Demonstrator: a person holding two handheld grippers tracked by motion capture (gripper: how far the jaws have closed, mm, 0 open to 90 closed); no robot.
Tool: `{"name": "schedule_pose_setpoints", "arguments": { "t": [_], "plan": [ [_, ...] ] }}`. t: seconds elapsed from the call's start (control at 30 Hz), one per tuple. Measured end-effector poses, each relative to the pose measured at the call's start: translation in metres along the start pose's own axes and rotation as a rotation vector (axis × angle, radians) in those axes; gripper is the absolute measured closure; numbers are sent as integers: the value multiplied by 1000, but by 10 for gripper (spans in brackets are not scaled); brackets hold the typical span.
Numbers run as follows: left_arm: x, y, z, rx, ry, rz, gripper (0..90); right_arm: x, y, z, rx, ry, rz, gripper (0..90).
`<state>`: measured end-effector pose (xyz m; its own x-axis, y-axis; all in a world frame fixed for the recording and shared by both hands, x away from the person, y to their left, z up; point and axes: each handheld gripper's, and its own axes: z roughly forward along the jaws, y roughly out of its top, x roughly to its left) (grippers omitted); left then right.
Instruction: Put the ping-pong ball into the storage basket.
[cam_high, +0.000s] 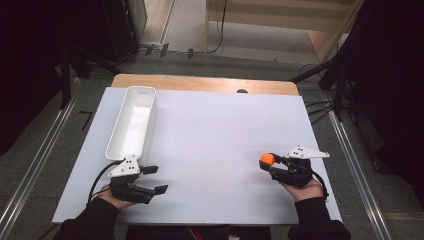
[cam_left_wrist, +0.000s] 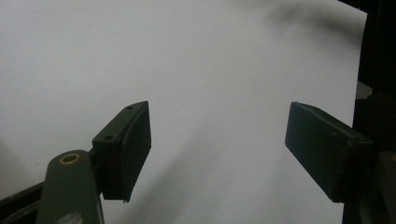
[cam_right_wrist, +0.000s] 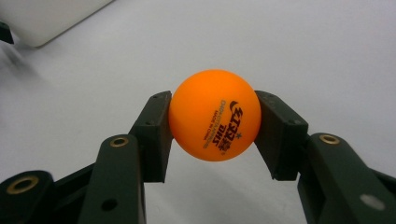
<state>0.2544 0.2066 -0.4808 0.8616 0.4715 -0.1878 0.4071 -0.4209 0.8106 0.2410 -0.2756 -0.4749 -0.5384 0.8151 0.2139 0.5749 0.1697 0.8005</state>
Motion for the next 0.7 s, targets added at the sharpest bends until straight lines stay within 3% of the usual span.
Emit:
{"name": "schedule_pose_setpoints", "arguments": {
  "t": [0.7],
  "plan": [
    [0,-1,0,3,3,0,231,7,9,12,14,55,-10,486]
  ]
}}
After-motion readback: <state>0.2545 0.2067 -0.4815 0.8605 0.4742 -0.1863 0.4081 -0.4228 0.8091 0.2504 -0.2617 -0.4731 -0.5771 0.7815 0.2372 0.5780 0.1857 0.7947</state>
